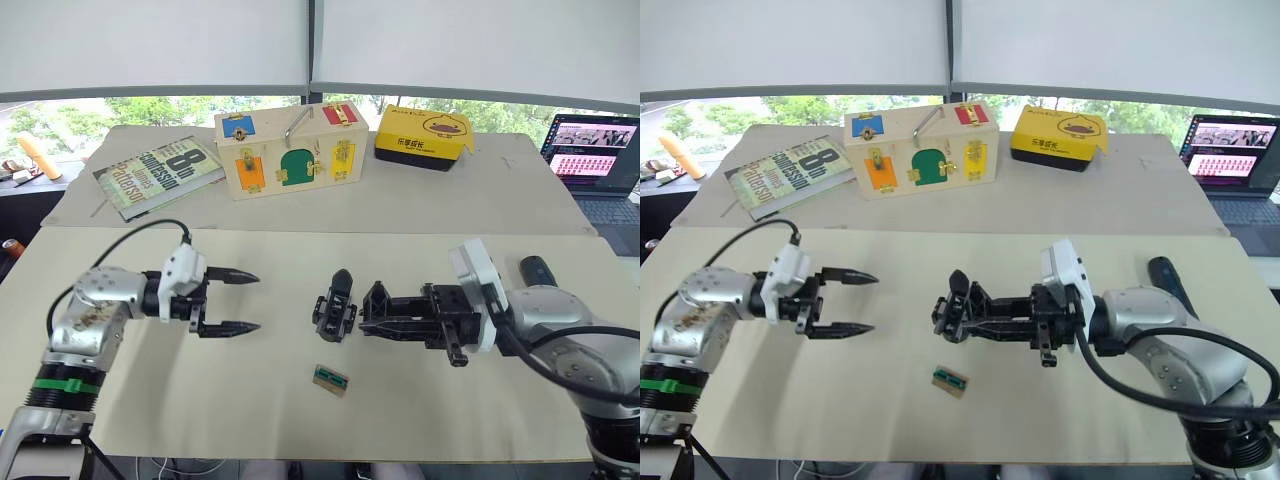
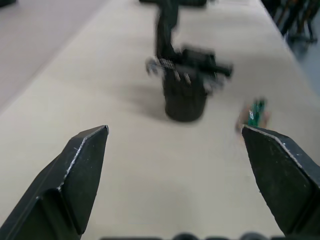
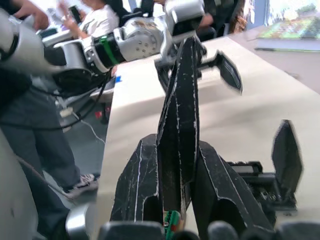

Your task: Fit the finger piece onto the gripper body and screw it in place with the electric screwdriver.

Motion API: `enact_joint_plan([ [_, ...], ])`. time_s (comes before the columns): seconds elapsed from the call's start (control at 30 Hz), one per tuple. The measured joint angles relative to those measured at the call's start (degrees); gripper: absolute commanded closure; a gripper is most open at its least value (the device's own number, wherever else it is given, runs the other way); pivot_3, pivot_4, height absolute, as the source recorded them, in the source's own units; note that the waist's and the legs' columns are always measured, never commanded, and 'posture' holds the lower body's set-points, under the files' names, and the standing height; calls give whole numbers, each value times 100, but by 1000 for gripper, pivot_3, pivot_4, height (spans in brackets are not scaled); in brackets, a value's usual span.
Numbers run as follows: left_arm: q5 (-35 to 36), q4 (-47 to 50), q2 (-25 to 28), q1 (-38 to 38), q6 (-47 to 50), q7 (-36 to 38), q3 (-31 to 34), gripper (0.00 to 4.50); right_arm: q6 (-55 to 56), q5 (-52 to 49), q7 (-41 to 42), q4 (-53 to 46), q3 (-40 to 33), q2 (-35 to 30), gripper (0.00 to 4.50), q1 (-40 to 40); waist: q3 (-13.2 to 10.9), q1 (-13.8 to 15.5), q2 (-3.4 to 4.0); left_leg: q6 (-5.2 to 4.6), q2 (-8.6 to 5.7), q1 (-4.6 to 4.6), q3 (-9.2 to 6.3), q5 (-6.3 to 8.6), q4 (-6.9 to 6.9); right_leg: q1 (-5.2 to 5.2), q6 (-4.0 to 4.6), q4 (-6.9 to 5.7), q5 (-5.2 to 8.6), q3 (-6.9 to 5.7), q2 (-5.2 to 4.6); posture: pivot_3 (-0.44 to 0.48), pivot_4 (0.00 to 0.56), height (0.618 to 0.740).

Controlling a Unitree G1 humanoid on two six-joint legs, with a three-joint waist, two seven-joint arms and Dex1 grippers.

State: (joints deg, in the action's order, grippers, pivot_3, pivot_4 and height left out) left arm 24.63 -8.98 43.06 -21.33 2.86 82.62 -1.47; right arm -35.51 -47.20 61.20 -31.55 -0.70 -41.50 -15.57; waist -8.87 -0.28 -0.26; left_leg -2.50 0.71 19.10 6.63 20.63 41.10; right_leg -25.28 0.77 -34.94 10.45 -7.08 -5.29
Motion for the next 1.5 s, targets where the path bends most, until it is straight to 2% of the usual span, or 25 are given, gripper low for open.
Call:
enact_joint_plan([
  [0.27,-588,-727,-927,-211,-645,-187,-515,0,752,601,306,329,249,263,4108,-90,-1,30,-2,-1,6,4,-15,0,32,0,4,-8,-2,-2,1,0,150,740],
  [0.73,-1343,-1876,-1993,-790,-1182,-393,-1127,0,773,901,185,405,716,522,4108,-142,0,97,-4,-10,7,14,-29,4,60,1,9,-14,-8,-4,-2,0,150,740],
  [1.23,-1542,-2319,-2488,-1125,-1304,-452,-1216,0,778,1088,-128,318,718,532,4108,192,1,110,-6,-28,6,15,-35,13,69,8,1,-11,-14,-2,-8,0,150,740],
  [1.33,-1577,-2403,-2510,-1189,-1338,-438,-1229,850,797,1175,-168,316,748,597,4108,252,1,106,-7,-30,6,14,-35,14,69,8,1,-11,-14,-1,-8,0,150,740],
  [1.43,-1601,-2471,-2510,-1196,-1469,-417,-1231,2175,1069,1361,-202,375,808,787,4108,249,2,104,-8,-30,7,13,-35,14,70,8,1,-11,-14,0,-7,0,150,740],
  [1.5,-1617,-2481,-2500,-1195,-1524,-408,-1237,2219,1321,1494,-252,532,879,1040,4109,244,2,97,-8,-30,7,12,-34,14,69,8,1,-12,-14,0,-6,0,150,740],
])
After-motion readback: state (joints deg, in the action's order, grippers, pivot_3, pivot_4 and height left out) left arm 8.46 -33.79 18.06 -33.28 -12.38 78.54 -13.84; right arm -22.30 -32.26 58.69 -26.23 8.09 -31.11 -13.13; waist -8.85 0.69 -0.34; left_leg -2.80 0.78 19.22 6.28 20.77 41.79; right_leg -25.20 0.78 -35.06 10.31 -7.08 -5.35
